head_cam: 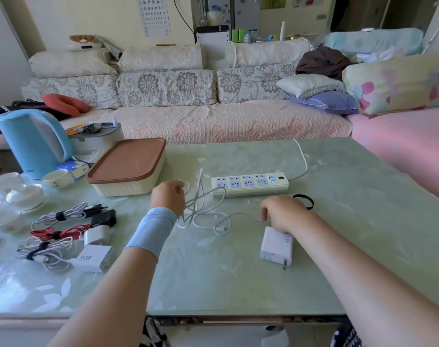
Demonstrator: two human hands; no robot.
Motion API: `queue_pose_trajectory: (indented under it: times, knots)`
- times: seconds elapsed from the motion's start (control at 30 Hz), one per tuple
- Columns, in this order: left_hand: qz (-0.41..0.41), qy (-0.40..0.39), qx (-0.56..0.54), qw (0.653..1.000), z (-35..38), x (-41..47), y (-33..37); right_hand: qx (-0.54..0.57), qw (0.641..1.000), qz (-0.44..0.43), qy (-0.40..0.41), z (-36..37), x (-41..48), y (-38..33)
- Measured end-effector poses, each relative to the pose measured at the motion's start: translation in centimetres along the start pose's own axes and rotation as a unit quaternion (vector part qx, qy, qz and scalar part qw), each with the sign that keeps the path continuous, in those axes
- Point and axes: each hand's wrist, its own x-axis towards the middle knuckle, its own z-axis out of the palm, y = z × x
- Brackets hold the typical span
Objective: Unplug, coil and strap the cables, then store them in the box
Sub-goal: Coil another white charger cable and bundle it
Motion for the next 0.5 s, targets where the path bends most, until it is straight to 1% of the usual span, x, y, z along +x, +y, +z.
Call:
queue_pose_trajectory:
  times: [0.1, 0.17, 0.23, 0.27, 0.3, 0.33, 0.37, 0.4, 0.43, 0.5]
  knots:
    - [-0.023, -0.017, 0.051, 0.998, -0.4, -0.2, -0.1, -0.008, 0.998, -0.034, 0.051, 0.5, 0.7, -1.2]
    - [-0.012, -0.020, 0.069, 0.997, -0.2, -0.4, 0.5, 0.052, 0.993, -0.077, 0.069, 1.2, 1.2, -2.7]
    - [0.040, 0.053, 0.061, 0.996, 0.3, -0.2, 1.2, 0.101, 0.987, -0.114, 0.055, 1.6, 1.4, -4.3]
    - [0.085, 0.092, 0.051, 0.991, 0.6, -0.1, 1.5, 0.108, 0.985, -0.128, 0.044, 1.9, 1.5, -5.0]
    - [0.144, 0.112, 0.057, 0.981, 0.7, -0.3, 2.0, 0.107, 0.984, -0.140, 0.032, 2.3, 1.6, -5.5]
    - [0.201, 0.110, 0.049, 0.972, 0.9, -0.7, 2.5, 0.096, 0.984, -0.146, 0.017, 2.6, 1.9, -5.9]
    - [0.242, 0.083, 0.022, 0.967, 1.1, -1.3, 3.2, 0.080, 0.985, -0.154, 0.013, 2.9, 2.2, -6.0]
    - [0.262, 0.039, -0.013, 0.964, 1.3, -2.2, 4.0, 0.066, 0.985, -0.158, 0.017, 2.9, 2.3, -6.1]
    - [0.259, -0.021, -0.046, 0.965, 1.3, -3.1, 4.9, 0.070, 0.984, -0.161, 0.024, 2.8, 2.4, -6.2]
    - [0.207, -0.154, -0.076, 0.963, 1.6, -4.5, 6.0, 0.141, 0.978, -0.149, 0.031, 2.4, 2.2, -6.0]
